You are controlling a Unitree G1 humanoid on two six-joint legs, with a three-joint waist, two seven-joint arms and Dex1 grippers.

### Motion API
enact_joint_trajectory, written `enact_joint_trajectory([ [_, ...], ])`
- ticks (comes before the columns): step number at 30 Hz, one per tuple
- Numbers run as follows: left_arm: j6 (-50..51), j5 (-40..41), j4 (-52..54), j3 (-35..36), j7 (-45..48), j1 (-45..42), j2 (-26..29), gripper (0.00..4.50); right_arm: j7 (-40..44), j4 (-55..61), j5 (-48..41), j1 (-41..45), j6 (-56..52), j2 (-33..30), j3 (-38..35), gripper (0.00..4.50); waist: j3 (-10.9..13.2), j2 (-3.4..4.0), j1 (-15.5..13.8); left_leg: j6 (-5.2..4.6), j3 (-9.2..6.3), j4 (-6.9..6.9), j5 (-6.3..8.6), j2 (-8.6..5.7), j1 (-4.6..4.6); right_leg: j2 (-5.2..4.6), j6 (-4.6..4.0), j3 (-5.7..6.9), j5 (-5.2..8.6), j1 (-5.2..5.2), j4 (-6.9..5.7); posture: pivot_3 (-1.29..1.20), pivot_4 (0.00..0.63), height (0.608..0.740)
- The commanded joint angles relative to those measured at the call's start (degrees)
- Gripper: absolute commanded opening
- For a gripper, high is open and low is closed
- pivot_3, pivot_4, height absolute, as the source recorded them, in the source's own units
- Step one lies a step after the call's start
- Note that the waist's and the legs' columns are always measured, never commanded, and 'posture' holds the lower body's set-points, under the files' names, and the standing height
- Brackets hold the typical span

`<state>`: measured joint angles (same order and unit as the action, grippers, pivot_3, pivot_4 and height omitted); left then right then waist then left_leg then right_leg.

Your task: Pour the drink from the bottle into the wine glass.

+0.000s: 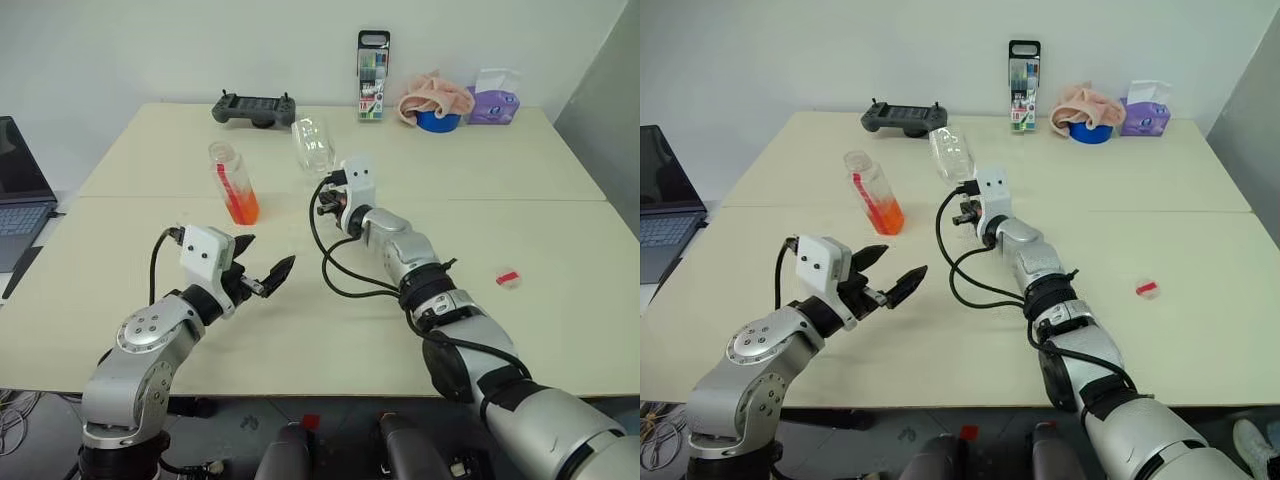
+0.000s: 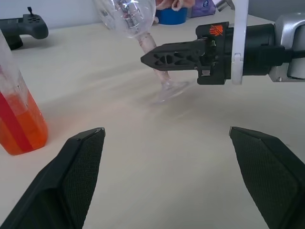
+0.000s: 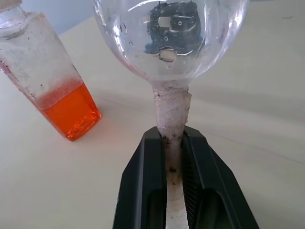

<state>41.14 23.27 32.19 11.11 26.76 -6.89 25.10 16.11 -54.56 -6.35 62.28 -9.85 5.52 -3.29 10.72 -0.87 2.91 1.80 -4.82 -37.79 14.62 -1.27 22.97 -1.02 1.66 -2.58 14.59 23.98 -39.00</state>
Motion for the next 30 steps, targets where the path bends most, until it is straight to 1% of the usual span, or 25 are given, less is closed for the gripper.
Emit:
enact_joint_trajectory([
  [1, -0.3, 0.3, 1.4, -1.1, -0.5, -0.4, 0.7, 4.50, -0.7, -1.0, 1.0, -1.6, 4.6, 0.3, 0.5, 0.15, 0.0, 0.00, 0.0, 0.00, 0.02, 0.00, 0.00, 0.00, 0.00, 0.00, 0.00, -0.01, 0.00, -0.01, 0.00, 0.00, 0.150, 0.740],
  [6, -1.2, -0.1, -1.1, -2.2, 0.0, -1.9, 1.2, 4.50, 0.3, -1.1, 4.1, -6.0, 5.1, -0.8, 3.6, 0.15, 0.0, -0.01, 0.0, 0.00, 0.01, 0.01, 0.00, 0.03, -0.08, 0.01, 0.00, -0.02, 0.00, -0.04, -0.02, 0.00, 0.150, 0.740],
  [10, -2.5, -0.9, -3.1, -2.7, 0.4, -3.4, 1.9, 4.50, 0.4, 2.4, 4.7, -11.4, 3.8, -2.7, 4.7, 0.15, -0.1, -0.06, -0.2, 0.00, -0.03, 0.01, 0.01, -0.01, -0.38, 0.01, 0.01, 0.13, 0.02, -0.49, 0.11, 0.00, 0.150, 0.740],
  [13, -2.9, -0.8, -3.8, -2.8, 0.6, -3.7, 2.2, 4.50, 1.6, 7.6, 5.2, -16.2, 1.7, -4.1, 6.7, 0.15, -0.2, -0.08, -0.6, 0.00, -0.11, 0.02, 0.01, -0.05, -0.60, 0.01, 0.04, 0.13, 0.05, -0.75, 0.16, 0.00, 0.150, 0.740],
  [17, -3.6, -0.7, -4.4, -3.6, 1.0, -3.6, 2.1, 4.50, 3.6, 18.9, 5.4, -24.0, -4.0, -5.3, 9.7, 0.15, -0.5, -0.19, -0.8, 0.00, -0.21, 0.02, 0.01, -0.06, -0.69, 0.00, 0.05, 0.11, 0.05, -0.83, 0.15, 0.00, 0.150, 0.740],
  [19, -3.8, -0.6, -4.6, -3.9, 1.0, -3.6, 1.9, 4.50, 3.6, 23.2, 5.1, -26.3, -6.5, -5.6, 10.4, 0.15, -0.6, -0.18, -0.9, 0.00, -0.21, 0.02, 0.01, -0.05, -0.73, 0.00, 0.06, 0.08, 0.05, -0.84, 0.14, 0.00, 0.150, 0.740],
  [24, -4.2, -0.4, -5.5, -4.4, 1.1, -4.3, 1.8, 4.50, 3.4, 28.8, 5.7, -28.3, -10.3, -6.3, 11.6, 0.15, -0.6, -0.19, -1.1, 0.01, -0.21, 0.07, 0.02, -0.05, -0.78, -0.01, 0.06, 0.09, 0.10, -0.85, 0.15, 0.00, 0.150, 0.740],
  [30, -4.6, -0.7, -7.3, -4.2, 0.2, -6.0, 0.9, 4.50, 4.6, 28.1, 5.2, -26.8, -11.8, -6.6, 11.8, 0.15, -0.6, -0.19, -1.1, 0.01, -0.19, 0.09, 0.02, -0.04, -0.81, -0.01, 0.05, 0.08, 0.10, -0.86, 0.15, 0.00, 0.150, 0.740],
])
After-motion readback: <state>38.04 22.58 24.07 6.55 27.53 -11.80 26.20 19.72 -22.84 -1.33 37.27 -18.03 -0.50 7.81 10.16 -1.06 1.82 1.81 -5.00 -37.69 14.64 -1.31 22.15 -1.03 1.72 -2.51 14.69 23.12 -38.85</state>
